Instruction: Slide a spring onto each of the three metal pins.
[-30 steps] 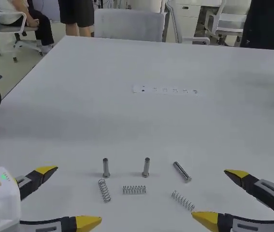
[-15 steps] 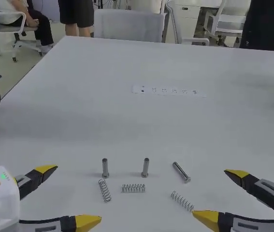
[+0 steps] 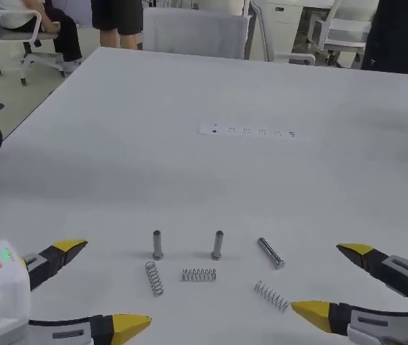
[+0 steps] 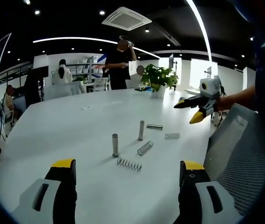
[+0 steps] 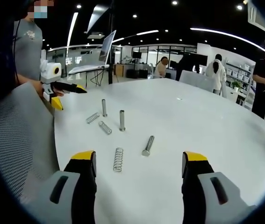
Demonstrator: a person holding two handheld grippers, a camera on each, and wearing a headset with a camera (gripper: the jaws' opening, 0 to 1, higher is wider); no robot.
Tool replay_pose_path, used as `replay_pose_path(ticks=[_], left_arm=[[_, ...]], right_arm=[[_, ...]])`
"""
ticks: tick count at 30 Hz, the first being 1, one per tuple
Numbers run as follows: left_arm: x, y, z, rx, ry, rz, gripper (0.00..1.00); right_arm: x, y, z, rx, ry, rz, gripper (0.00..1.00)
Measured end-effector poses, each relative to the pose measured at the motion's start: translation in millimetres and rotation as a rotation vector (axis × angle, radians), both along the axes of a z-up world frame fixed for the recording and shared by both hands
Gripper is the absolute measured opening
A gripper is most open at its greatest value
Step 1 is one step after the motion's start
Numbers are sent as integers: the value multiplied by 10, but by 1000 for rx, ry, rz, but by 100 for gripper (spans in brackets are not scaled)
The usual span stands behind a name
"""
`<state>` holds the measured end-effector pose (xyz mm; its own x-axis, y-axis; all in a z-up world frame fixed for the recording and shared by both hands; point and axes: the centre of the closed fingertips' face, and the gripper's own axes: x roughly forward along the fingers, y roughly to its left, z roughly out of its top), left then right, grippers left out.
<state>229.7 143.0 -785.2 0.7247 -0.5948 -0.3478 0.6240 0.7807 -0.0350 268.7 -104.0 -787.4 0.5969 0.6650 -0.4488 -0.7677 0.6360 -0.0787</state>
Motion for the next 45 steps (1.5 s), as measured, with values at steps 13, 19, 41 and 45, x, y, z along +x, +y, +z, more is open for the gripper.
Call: replay_pose_path(ticks=[13,19,41,45], left_arm=[[3,4,19,1,-8,2,89],[2,8,32,1,-8,2,88],[3,5,38,2,-7,5,87],[3,8,42,0,-8,8,86]], right_arm=[[433,222,72,-63,21,56,73],[608,297,-2,-93,50,47,69],[839,409,-296,-186,172,-55,39],[823,454,-365,-218,194,-54,33]])
